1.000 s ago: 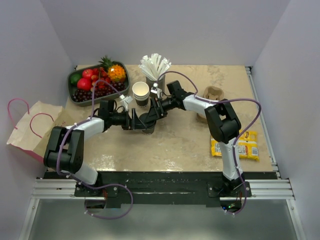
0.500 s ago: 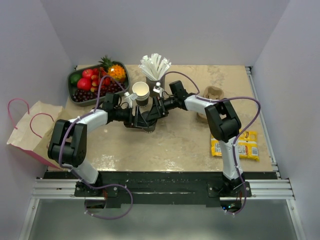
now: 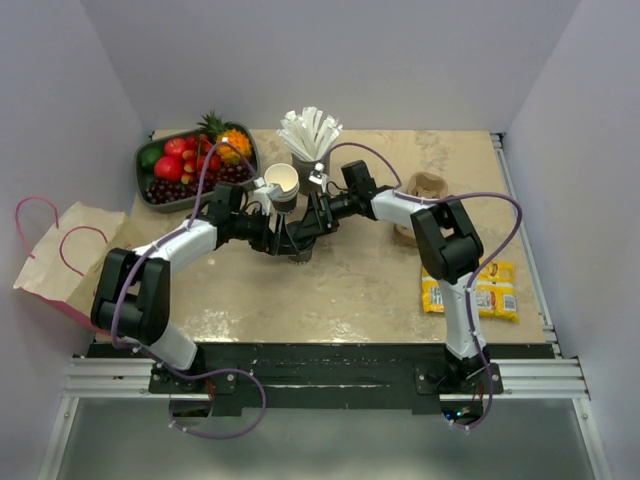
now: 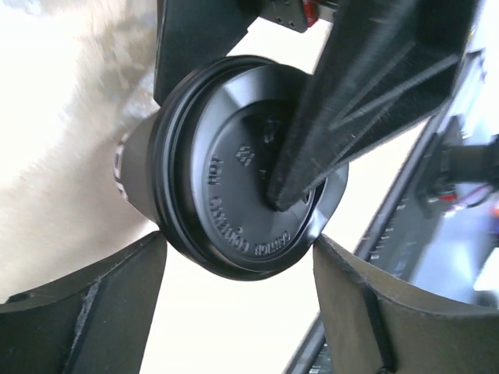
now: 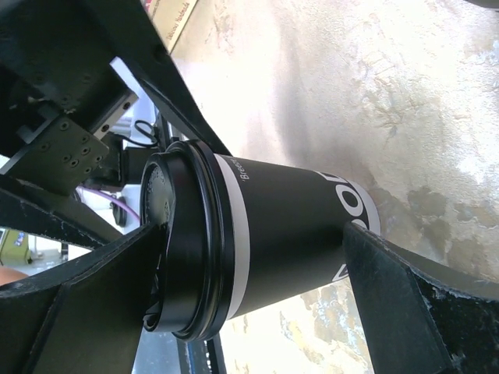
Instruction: Pack the takeout coffee
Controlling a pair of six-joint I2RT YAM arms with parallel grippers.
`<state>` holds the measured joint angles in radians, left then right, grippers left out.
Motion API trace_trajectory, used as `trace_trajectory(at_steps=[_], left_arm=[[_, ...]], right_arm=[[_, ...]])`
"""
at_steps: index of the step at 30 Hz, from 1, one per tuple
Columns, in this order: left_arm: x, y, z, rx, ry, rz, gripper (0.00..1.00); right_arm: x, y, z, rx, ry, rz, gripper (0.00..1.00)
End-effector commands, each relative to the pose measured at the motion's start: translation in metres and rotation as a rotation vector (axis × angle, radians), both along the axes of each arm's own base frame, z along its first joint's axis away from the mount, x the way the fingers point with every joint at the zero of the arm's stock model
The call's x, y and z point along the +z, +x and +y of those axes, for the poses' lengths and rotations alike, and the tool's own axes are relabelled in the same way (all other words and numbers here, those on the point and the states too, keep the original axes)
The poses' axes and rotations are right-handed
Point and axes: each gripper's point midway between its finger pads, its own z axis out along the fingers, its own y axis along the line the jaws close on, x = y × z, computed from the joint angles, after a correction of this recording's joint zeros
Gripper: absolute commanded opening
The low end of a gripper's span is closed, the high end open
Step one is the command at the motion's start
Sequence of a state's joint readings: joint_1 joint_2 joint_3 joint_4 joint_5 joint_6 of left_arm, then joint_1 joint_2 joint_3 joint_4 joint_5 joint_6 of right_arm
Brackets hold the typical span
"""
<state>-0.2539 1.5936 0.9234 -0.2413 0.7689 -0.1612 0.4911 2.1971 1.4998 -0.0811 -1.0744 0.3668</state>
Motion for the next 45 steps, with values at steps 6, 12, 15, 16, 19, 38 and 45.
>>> trace_trajectory(at_steps=[6,12,15,16,19,38,45], left_arm=[[0.028,0.01,0.02,-0.074,0.05,-0.217,0.81],[0.075,0.019,0.026,-0.1,0.005,-0.298,0.82],[0.088,0.023,0.031,-0.092,0.003,-0.325,0.82],[0.09,0.027,0.036,-0.078,0.008,-0.332,0.82],[0.096,0.04,0.053,-0.039,0.03,-0.348,0.8],[0.184,0.112,0.115,0.283,0.219,-0.588,0.77],[0.179,0.095,0.106,0.289,0.154,-0.572,0.77]], right_arm=[[0.045,0.025,-0.012,-0.032,0.056,-0.1,0.99],[0.071,0.027,-0.013,-0.027,0.085,-0.195,0.99],[0.074,0.027,-0.014,-0.041,0.075,-0.215,0.99],[0.076,0.026,-0.016,-0.045,0.074,-0.223,0.99],[0.084,0.028,-0.023,-0.071,0.055,-0.265,0.99],[0.122,0.055,-0.24,-0.327,-0.877,-0.817,0.76],[0.092,0.056,-0.305,-0.578,-1.011,-0.518,0.69]])
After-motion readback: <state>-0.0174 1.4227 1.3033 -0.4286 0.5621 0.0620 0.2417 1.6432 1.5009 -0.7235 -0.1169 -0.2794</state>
